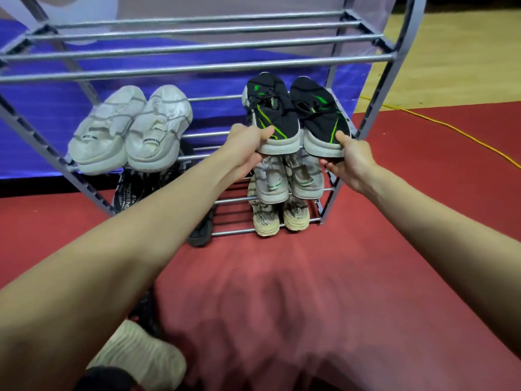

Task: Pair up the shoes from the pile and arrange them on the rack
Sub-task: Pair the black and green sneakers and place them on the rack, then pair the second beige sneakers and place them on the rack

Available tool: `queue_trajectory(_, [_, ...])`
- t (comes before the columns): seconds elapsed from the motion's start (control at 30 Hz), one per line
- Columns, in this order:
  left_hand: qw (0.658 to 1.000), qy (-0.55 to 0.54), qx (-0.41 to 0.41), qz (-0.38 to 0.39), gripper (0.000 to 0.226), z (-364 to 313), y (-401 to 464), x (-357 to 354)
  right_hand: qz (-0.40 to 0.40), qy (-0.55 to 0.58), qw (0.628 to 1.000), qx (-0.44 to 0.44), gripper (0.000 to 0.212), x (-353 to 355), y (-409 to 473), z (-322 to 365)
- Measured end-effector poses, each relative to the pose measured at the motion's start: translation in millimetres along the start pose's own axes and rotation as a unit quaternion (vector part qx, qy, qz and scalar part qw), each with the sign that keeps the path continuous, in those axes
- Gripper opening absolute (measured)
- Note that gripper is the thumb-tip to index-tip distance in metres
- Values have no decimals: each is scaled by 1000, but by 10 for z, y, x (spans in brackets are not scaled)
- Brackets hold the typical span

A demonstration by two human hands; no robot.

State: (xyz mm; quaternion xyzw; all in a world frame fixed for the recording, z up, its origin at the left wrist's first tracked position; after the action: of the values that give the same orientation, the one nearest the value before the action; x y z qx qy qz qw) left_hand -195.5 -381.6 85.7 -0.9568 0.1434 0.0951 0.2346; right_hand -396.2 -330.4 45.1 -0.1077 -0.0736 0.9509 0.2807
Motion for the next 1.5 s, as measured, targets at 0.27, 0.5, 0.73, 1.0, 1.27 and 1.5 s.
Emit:
queue_trajectory(0.27, [999, -2, 30, -22, 40, 183, 146, -65, -27, 13, 999, 14, 25, 16, -25, -17])
queue_trajectory(0.5, [987, 152, 2, -40, 27, 222, -8, 35, -39, -77, 996, 19, 58, 19, -244, -163])
queue_trajectory(0.73, [947, 281, -108, -111, 18, 377, -499, 617, 95, -249, 962, 56, 25, -226, -987, -850])
queue_trajectory(1.0, [886, 444, 37, -130, 30, 1206, -1201, 1927, 327, -414, 849, 5, 42, -829, -1908, -1814])
queue_trajectory(1.27, [847, 491, 113, -171, 19, 1724, -1916, 2707, 351, -403, 845, -18, 30, -1097, -2718, -2303])
queue_trajectory(1.5, [801, 542, 177, -179, 40, 2190, -2068, 3139, 395, -467, 791, -27, 40, -1201, -3124, -2672])
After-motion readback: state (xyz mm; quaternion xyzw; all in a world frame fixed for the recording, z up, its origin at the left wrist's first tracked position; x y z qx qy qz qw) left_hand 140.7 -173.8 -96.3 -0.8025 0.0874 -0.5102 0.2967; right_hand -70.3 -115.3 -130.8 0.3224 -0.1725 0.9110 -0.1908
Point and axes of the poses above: each hand's wrist, its own y-axis towards the middle knuckle, its own x-axis out of the back of the hand, z = x × y, the point moved 8 cm from there along y, towards the middle knuckle, and after that the axes turned 8 degrees about x, right-handed, at the moved point
